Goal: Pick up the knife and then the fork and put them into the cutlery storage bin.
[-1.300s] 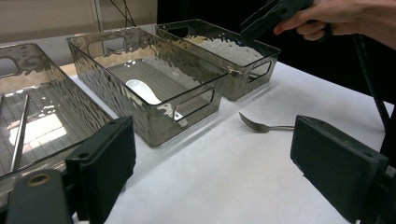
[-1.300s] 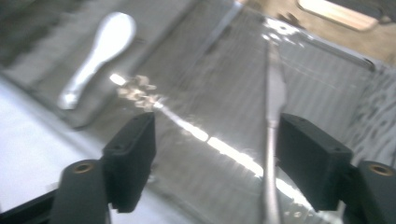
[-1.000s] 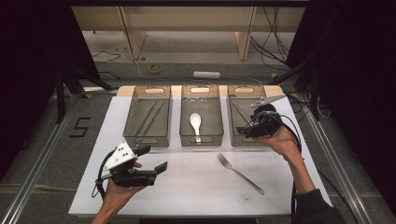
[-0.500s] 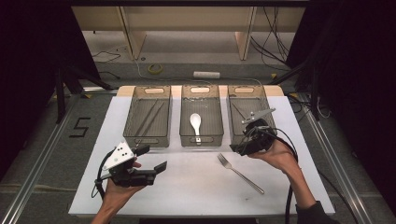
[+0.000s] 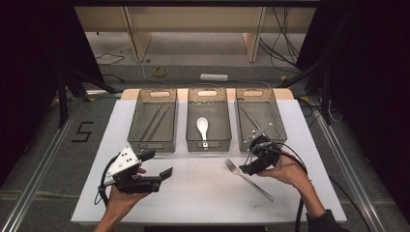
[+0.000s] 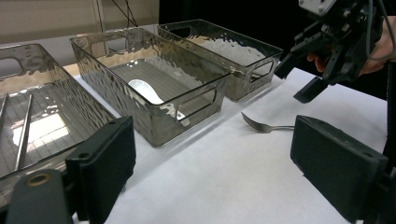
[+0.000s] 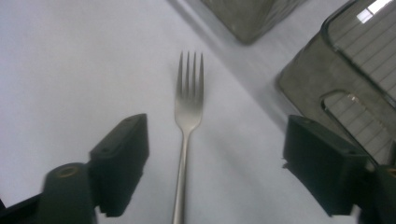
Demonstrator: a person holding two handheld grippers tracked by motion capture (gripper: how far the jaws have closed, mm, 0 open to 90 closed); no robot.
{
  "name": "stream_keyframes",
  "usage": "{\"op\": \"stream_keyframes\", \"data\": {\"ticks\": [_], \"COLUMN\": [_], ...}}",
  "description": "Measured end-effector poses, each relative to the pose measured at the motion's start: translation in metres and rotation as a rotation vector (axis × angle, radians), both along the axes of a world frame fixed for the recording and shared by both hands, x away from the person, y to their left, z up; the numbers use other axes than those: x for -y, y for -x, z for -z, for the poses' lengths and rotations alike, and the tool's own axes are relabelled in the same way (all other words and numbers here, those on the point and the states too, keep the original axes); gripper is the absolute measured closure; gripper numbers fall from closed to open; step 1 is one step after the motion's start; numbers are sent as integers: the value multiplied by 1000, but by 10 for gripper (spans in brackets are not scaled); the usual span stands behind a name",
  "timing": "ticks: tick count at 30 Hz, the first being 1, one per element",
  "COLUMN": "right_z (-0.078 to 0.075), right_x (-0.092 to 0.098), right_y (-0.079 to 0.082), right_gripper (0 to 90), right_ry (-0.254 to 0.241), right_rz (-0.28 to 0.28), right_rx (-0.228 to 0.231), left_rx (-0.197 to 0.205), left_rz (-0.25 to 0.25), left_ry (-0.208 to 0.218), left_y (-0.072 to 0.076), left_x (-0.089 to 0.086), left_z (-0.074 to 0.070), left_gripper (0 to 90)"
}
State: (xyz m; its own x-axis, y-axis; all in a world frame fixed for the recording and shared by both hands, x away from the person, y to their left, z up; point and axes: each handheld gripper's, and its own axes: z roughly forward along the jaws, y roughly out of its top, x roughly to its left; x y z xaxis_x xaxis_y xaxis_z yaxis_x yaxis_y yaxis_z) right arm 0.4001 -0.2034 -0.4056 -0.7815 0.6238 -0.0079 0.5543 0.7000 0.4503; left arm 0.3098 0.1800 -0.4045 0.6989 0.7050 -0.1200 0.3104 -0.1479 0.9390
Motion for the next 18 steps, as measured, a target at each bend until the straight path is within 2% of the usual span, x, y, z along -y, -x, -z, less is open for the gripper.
{"op": "stream_keyframes", "data": {"ticks": [1, 7, 18], "right_z": [2, 12, 29], "right_x": [0, -2, -3], "right_y": [1, 4, 9], "right_gripper": [266, 327, 442], "right_ry": [20, 66, 125], "right_rz": [-7, -19, -50], "right_rx": [-7, -35, -80], "left_rx": [1, 3, 2], "left_rz": [0, 1, 5], "left_ry": [0, 1, -6], "left_y": [0, 0, 0], "left_x": [0, 0, 0], "left_z": [0, 0, 0], "left_gripper": [138, 138, 138]}}
